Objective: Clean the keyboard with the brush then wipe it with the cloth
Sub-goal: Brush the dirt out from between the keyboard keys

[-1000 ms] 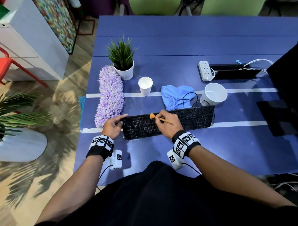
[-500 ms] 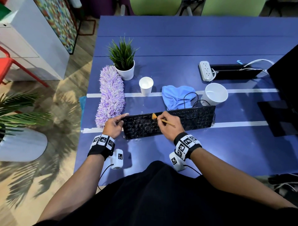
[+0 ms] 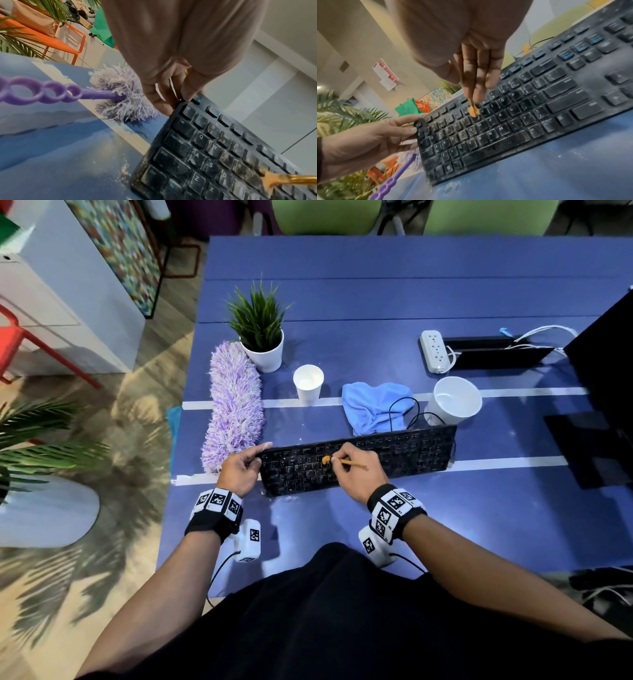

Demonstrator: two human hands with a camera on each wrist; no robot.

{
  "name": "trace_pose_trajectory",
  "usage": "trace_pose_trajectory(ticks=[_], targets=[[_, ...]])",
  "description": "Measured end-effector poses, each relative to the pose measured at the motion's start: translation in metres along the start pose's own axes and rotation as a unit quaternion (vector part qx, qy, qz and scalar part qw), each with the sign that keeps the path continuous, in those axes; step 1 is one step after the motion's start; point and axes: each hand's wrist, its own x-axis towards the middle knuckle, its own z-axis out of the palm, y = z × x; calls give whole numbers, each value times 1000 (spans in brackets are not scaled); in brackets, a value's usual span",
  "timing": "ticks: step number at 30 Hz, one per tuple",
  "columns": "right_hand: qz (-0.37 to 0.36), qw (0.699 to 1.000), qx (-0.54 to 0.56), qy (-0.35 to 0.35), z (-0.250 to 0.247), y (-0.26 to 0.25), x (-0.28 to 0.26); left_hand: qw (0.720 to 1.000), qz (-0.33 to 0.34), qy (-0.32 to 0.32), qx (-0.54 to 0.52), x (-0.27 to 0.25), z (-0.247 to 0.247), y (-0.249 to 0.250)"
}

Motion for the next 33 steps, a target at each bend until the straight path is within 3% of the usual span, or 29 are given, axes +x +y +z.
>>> trace_pose_trajectory(ticks=[4, 18, 20, 24, 30, 33], targets=[[-26, 997, -9, -71, 12, -8, 1, 1000, -7, 13, -11, 2, -2, -7], [-73, 986, -25, -148, 31, -25, 2, 1000, -5, 23, -11, 3, 0, -8], [-68, 987, -12, -142, 25, -23, 0, 1000, -6, 20, -6, 4, 0, -7], [-20, 998, -12, -58, 19, -15, -2, 1000, 0, 28, -5, 2, 0, -6], [-76, 987, -26, -141, 33, -33, 1, 1000, 8, 16, 3, 3, 4, -6], [-41, 998, 1, -48, 29, -34, 3, 1000, 9, 13, 3, 1, 4, -4]])
